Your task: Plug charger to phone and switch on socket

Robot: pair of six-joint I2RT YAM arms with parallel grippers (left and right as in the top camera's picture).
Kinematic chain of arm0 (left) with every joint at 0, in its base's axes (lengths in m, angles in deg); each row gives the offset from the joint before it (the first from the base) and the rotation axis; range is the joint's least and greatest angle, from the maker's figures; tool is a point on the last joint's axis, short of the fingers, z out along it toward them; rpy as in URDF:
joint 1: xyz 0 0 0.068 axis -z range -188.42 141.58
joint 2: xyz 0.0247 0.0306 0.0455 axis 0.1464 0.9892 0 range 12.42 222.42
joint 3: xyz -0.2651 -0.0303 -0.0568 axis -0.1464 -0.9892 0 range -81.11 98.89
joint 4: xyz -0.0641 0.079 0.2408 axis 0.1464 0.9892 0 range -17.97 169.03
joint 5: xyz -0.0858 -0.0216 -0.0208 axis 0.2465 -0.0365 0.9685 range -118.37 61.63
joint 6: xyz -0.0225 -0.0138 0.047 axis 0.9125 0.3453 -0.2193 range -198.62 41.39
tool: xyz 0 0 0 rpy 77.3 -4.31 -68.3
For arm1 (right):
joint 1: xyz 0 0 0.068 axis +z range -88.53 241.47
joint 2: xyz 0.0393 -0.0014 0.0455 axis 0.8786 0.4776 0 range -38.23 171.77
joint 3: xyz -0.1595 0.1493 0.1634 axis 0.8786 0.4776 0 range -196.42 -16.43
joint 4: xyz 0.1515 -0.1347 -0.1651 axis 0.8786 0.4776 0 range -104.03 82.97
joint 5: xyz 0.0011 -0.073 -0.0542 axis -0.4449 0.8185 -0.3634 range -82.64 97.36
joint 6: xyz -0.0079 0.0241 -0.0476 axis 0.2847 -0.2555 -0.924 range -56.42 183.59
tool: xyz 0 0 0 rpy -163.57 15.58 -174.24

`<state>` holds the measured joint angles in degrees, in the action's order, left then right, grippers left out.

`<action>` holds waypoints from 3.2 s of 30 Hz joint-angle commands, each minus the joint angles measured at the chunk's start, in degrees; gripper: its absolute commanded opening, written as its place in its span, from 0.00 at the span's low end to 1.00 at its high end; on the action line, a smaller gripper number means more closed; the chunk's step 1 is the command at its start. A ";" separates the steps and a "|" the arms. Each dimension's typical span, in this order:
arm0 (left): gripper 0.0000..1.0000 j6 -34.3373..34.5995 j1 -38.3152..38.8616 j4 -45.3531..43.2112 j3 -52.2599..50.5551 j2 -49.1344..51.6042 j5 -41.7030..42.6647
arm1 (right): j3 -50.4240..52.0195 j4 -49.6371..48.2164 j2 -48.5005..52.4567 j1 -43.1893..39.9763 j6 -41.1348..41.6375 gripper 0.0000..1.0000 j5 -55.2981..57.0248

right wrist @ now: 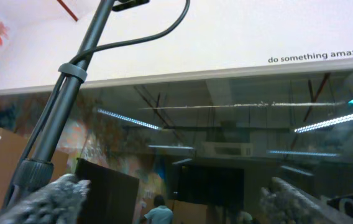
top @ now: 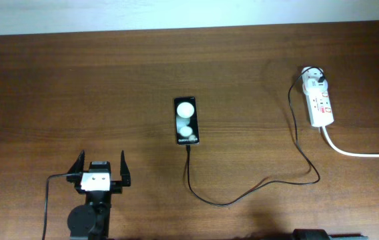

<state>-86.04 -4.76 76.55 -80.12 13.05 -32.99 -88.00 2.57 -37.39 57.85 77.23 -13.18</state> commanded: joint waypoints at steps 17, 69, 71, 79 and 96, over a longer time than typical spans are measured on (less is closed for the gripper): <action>0.99 -1.07 -0.35 -0.02 -0.46 -0.24 0.81 | 54.82 -16.13 -0.48 -0.22 0.28 0.99 3.56; 0.99 -1.07 -0.35 -0.02 -0.46 -0.24 0.81 | 71.25 -12.46 -0.61 -0.17 0.28 0.99 16.72; 0.99 -1.09 -0.35 -0.02 -0.48 -0.24 0.81 | 71.25 -12.46 -0.59 -0.17 0.28 0.99 16.74; 0.99 -1.07 -0.35 -0.02 -0.48 -0.24 0.81 | 71.25 -12.46 -0.59 -0.17 0.28 0.99 16.74; 0.99 -1.09 -0.35 -0.02 -0.48 -0.24 0.81 | 71.25 -12.46 -0.48 -0.17 0.28 0.99 16.74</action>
<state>-86.36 -4.76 76.57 -80.16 13.05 -32.82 -17.03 -10.20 -37.33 57.85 77.13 2.89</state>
